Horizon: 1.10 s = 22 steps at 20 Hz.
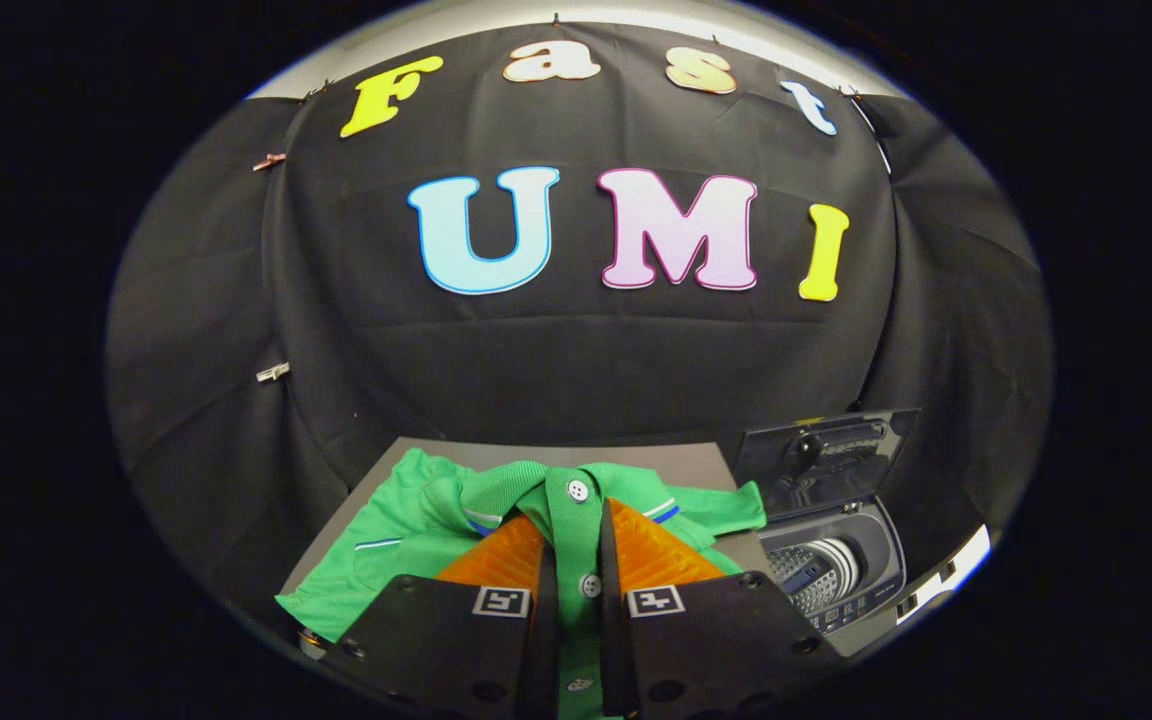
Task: Put the clothes into the washing machine and then close the washing machine lid.
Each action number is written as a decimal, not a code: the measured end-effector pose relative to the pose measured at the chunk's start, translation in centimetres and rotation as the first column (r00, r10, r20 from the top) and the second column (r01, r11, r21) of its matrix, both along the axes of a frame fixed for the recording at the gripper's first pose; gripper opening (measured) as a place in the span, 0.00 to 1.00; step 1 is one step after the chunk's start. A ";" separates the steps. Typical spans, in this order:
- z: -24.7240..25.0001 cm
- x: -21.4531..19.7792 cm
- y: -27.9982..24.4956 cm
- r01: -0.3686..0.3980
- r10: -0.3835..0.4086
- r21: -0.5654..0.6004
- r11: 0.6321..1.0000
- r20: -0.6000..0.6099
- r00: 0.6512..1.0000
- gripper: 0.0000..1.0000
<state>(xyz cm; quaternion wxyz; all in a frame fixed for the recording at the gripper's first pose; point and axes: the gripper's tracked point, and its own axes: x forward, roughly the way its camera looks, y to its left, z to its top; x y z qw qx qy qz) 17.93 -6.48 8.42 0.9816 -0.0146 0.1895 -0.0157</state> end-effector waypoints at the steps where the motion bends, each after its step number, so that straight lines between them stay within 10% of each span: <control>1: 0.4 0.1 -0.3 -0.006 0.006 0.009 1.000 0.008 1.000 0.21; 22: 9.0 2.1 -20.0 -0.029 0.021 0.085 0.996 0.087 0.996 0.21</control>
